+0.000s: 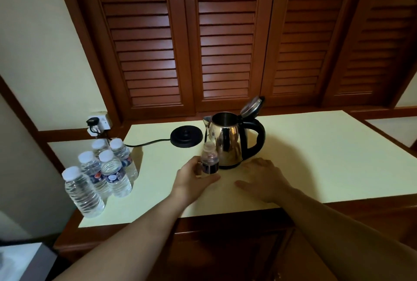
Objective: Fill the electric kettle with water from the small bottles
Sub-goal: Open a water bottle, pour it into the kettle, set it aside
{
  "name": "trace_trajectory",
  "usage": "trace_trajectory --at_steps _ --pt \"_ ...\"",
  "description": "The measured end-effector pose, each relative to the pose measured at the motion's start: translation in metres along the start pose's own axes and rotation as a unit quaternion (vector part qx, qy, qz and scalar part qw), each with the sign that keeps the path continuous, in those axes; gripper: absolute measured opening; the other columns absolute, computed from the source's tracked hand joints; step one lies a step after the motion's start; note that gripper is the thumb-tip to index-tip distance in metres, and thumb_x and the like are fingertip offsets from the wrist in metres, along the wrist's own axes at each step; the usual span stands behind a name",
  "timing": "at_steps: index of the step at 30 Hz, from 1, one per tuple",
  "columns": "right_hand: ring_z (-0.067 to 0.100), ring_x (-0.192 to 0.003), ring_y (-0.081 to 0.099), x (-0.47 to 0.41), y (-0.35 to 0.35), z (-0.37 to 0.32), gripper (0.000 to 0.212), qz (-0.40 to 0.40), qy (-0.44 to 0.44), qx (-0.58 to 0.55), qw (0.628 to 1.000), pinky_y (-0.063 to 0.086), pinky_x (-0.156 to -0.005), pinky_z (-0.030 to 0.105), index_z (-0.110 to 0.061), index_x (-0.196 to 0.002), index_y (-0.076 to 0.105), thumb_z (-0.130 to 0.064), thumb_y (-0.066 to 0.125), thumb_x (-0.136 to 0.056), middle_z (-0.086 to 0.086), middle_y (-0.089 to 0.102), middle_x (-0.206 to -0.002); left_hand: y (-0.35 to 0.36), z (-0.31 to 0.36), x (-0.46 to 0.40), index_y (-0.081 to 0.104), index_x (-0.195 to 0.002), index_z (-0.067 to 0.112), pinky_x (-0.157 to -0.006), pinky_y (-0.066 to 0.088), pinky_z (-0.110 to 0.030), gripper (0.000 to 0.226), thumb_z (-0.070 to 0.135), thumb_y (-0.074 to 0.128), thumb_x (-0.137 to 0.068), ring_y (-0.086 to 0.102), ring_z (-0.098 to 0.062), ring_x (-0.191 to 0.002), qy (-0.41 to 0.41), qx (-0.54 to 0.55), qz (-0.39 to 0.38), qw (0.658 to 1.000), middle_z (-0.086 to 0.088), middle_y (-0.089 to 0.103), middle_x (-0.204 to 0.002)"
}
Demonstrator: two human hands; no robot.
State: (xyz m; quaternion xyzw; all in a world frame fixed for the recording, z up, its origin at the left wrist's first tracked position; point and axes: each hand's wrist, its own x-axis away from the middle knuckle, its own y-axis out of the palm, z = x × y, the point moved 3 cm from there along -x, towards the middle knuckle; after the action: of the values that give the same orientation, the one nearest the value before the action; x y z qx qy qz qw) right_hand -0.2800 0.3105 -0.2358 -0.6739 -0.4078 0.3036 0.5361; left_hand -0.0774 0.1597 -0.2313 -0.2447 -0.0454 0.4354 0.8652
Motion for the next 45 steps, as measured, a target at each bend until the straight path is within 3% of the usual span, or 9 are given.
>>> trace_trajectory --at_steps 3,5,9,11,18,25,37,45 --pt "0.024 -0.152 0.023 0.003 0.004 0.005 0.106 -0.002 0.006 -0.012 1.000 0.023 -0.123 0.048 -0.041 -0.155 0.029 -0.102 0.023 -0.068 -0.004 0.027 -0.166 -0.011 0.013 -0.005 0.070 -0.100 0.035 -0.069 0.047 -0.026 0.043 0.044 0.092 -0.065 0.067 -0.012 -0.075 0.010 0.025 0.008 1.000 -0.001 0.075 -0.088" --pt "0.025 -0.154 0.018 0.005 0.010 0.008 0.101 -0.019 0.015 -0.010 1.000 0.017 -0.125 0.049 -0.040 -0.158 0.027 -0.097 0.030 -0.074 -0.003 0.020 -0.169 -0.022 0.028 -0.009 0.072 -0.102 0.030 -0.069 0.052 -0.022 0.036 0.027 0.093 -0.073 0.070 -0.003 -0.075 0.019 0.041 -0.006 0.999 0.008 0.078 -0.087" --pt "0.022 -0.157 0.009 0.015 0.020 0.011 0.095 -0.024 0.002 0.009 1.000 0.008 -0.127 0.048 -0.037 -0.160 0.023 -0.090 0.029 -0.082 -0.003 0.010 -0.171 -0.045 0.057 -0.026 0.072 -0.106 0.024 -0.080 0.058 -0.032 0.036 0.024 0.093 -0.076 0.075 -0.019 -0.090 0.059 0.034 -0.014 0.998 0.004 0.080 -0.095" --pt "0.020 -0.157 0.007 0.016 0.024 0.013 0.097 -0.019 -0.001 0.003 1.000 0.006 -0.127 0.048 -0.037 -0.161 0.021 -0.092 0.025 -0.081 -0.004 0.008 -0.172 -0.053 0.069 -0.036 0.072 -0.107 0.024 -0.084 0.058 -0.032 0.037 0.027 0.093 -0.076 0.076 -0.017 -0.090 0.076 0.019 -0.011 0.997 0.004 0.080 -0.096" --pt "0.017 -0.157 0.006 0.017 0.026 0.016 0.096 -0.006 0.000 -0.013 1.000 0.004 -0.127 0.045 -0.040 -0.160 0.022 -0.092 0.028 -0.080 -0.007 0.009 -0.171 -0.073 0.092 -0.067 0.070 -0.100 0.031 -0.084 0.059 -0.035 0.042 0.051 0.091 -0.069 0.073 -0.007 -0.084 0.118 -0.090 -0.006 0.989 0.012 0.078 -0.091" --pt "0.016 -0.157 0.008 0.015 0.026 0.017 0.094 0.002 0.001 -0.019 1.000 0.006 -0.127 0.043 -0.041 -0.159 0.025 -0.092 0.033 -0.080 -0.009 0.011 -0.171 -0.081 0.107 -0.080 0.069 -0.094 0.029 -0.074 0.051 -0.028 0.038 0.049 0.092 -0.070 0.069 -0.006 -0.081 0.114 -0.184 0.012 0.976 0.011 0.075 -0.084" --pt "0.015 -0.155 0.014 0.016 0.024 0.017 0.095 0.021 0.004 -0.025 0.999 0.010 -0.126 0.043 -0.040 -0.157 0.031 -0.093 0.035 -0.078 -0.010 0.017 -0.169 -0.087 0.129 -0.097 0.064 -0.090 0.028 -0.050 0.048 -0.024 0.036 0.047 0.088 -0.070 0.071 -0.014 -0.064 0.088 -0.335 -0.056 0.936 0.005 0.071 -0.073" --pt "0.016 -0.155 0.014 0.017 0.023 0.017 0.094 0.022 0.005 -0.033 0.999 0.009 -0.126 0.043 -0.041 -0.156 0.032 -0.092 0.038 -0.078 -0.011 0.017 -0.169 -0.100 0.138 -0.108 0.064 -0.105 0.024 -0.065 0.063 -0.038 0.042 0.040 0.087 -0.073 0.070 -0.016 -0.056 0.075 -0.410 -0.095 0.904 0.003 0.067 -0.063"
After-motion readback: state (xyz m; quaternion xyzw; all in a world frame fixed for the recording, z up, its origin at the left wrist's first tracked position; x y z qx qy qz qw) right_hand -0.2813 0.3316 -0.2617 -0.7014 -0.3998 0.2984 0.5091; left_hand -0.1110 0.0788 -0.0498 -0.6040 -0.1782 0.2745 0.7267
